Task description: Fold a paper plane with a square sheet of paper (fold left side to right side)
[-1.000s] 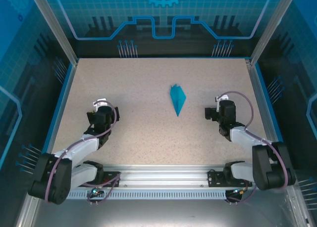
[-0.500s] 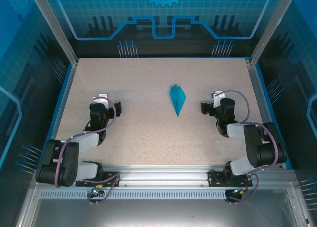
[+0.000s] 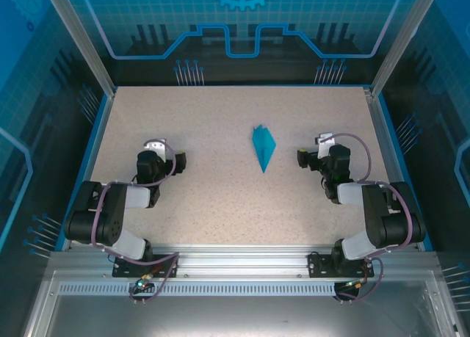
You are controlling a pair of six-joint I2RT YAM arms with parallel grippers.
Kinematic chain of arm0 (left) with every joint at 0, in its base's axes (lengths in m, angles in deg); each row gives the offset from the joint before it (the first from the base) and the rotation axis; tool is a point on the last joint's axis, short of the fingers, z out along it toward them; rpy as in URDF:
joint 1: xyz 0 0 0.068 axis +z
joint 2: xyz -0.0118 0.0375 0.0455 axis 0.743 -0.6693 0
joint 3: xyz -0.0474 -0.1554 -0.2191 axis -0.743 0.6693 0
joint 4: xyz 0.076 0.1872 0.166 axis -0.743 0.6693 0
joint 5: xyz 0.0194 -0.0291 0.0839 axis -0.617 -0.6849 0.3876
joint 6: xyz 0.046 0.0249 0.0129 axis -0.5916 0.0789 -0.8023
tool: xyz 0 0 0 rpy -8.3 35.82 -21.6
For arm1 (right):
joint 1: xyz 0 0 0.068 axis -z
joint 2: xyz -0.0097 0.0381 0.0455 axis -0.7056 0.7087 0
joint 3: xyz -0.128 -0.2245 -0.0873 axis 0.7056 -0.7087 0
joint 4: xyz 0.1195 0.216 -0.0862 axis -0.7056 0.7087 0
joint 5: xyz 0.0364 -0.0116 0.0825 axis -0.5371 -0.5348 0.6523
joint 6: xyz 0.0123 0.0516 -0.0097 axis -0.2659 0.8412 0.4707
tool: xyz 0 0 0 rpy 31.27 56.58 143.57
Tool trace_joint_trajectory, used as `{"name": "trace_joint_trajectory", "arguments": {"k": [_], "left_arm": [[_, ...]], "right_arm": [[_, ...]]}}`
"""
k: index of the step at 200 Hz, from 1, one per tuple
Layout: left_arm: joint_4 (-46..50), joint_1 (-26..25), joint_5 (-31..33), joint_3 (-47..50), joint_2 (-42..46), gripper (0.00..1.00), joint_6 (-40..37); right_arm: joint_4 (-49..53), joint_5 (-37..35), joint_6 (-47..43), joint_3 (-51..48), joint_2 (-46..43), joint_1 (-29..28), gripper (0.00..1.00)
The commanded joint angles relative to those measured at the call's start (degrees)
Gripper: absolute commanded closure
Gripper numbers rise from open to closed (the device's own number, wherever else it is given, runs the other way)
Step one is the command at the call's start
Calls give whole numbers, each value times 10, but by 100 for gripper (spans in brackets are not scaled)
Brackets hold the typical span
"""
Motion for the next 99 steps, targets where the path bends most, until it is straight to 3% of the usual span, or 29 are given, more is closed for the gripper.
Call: {"name": "trace_joint_trajectory", "arguments": {"k": [1,99], "left_arm": [[-10,9,-10,-17,2,2,4],[-8,9,-12,-18,3,2,2]], "right_arm": [[-19,5,-4,0,2,4,1],[-17,0,-6,2,3,-2,0]]}}
